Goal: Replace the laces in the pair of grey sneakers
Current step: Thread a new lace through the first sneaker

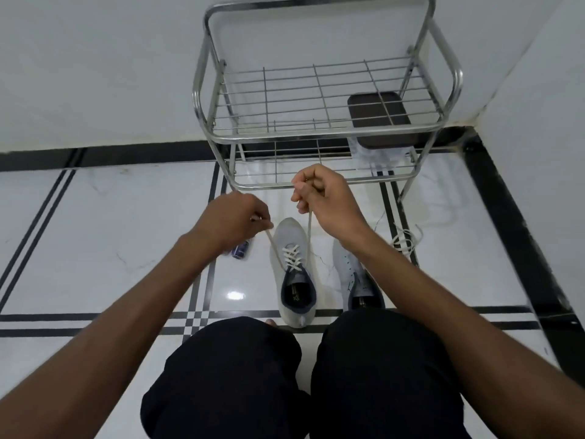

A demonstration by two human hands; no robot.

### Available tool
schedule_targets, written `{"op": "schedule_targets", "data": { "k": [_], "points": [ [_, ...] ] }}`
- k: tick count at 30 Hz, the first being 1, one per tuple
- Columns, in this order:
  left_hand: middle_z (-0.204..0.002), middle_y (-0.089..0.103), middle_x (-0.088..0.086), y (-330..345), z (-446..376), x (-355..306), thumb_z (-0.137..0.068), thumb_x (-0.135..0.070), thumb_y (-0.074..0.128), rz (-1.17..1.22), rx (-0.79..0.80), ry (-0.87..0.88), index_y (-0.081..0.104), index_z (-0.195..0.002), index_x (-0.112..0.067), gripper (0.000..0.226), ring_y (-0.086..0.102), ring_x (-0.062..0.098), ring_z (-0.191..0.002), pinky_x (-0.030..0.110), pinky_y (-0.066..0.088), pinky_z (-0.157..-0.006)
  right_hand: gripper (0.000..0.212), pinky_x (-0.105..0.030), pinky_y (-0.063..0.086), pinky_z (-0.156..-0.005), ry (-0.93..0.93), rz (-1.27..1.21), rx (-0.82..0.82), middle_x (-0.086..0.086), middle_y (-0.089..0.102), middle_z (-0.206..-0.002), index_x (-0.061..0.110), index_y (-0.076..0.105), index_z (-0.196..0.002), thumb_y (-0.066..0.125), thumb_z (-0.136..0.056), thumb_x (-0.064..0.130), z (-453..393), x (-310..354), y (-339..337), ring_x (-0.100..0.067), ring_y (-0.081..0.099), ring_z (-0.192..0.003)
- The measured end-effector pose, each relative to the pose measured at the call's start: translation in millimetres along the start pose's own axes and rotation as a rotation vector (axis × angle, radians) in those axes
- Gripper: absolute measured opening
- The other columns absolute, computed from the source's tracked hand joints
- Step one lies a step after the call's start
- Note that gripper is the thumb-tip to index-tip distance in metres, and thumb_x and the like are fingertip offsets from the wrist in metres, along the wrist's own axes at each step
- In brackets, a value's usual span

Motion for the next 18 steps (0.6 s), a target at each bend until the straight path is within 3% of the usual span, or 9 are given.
{"op": "schedule_targets", "data": {
  "k": [3, 6, 8, 11, 14, 18],
  "points": [
    [-0.083, 0.074, -0.009, -41, -7, -4, -0.086, -0.022, 0.073, 0.099, -0.067, 0.016, 0.078, -0.09, -0.027, 0.008, 0.067, 0.009, -0.076, 0.024, 0.047, -0.071, 0.013, -0.021, 0.055, -0.081, 0.01, -0.052, -0.046, -0.004, 0.076, -0.085, 0.006, 0.069, -0.108, 0.062, -0.096, 0.007, -5, 3, -8, -0.012, 0.072, -0.085],
    [-0.079, 0.073, -0.008, -57, -10, -9, -0.084, -0.016, 0.077, 0.162, -0.088, 0.032, 0.078, -0.09, -0.023, 0.01, 0.068, 0.007, -0.075, 0.023, 0.049, -0.071, 0.01, -0.02, 0.055, -0.081, 0.02, -0.087, -0.043, -0.007, 0.077, -0.089, 0.007, 0.072, -0.101, 0.067, -0.093, 0.006, -6, 7, -11, -0.015, 0.073, -0.089],
    [-0.075, 0.071, -0.013, -54, -9, -10, -0.083, -0.017, 0.078, 0.234, -0.112, 0.004, 0.078, -0.087, -0.024, 0.009, 0.067, 0.001, -0.072, 0.018, 0.047, -0.069, 0.008, -0.022, 0.057, -0.08, 0.014, -0.093, -0.022, -0.008, 0.076, -0.09, 0.006, 0.072, -0.098, 0.067, -0.092, 0.004, -6, 8, -8, -0.016, 0.072, -0.087],
    [-0.066, 0.068, -0.018, -43, -7, -6, -0.084, -0.019, 0.077, 0.4, -0.157, -0.049, 0.075, -0.08, -0.029, 0.011, 0.064, -0.007, -0.064, 0.015, 0.045, -0.065, 0.009, -0.015, 0.053, -0.075, -0.001, -0.118, -0.012, -0.006, 0.074, -0.091, 0.002, 0.073, -0.098, 0.069, -0.091, 0.002, -6, 10, -6, -0.002, 0.067, -0.08],
    [-0.067, 0.072, -0.011, -35, -4, -2, -0.083, -0.022, 0.078, 0.529, -0.194, -0.096, 0.073, -0.076, -0.033, 0.014, 0.066, -0.003, -0.063, 0.025, 0.054, -0.069, 0.009, -0.014, 0.051, -0.075, 0.001, -0.117, 0.02, -0.002, 0.073, -0.088, 0.002, 0.074, -0.099, 0.07, -0.09, 0.004, -8, 11, -3, 0.0, 0.064, -0.077],
    [-0.064, 0.07, -0.014, -30, -6, 0, -0.081, -0.03, 0.08, 0.583, -0.223, -0.085, 0.074, -0.075, -0.03, 0.008, 0.065, -0.001, -0.06, 0.023, 0.051, -0.063, 0.009, -0.018, 0.053, -0.08, 0.0, -0.09, 0.047, -0.008, 0.074, -0.094, 0.004, 0.074, -0.099, 0.069, -0.092, 0.006, -10, 10, 4, -0.007, 0.066, -0.083]
  ]
}}
Point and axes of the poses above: each hand's wrist, its own z-axis away from the middle knuckle, its own y-axis out of the palm, x = y × z, the point moved 7 cm from there along -z, towards the middle knuckle
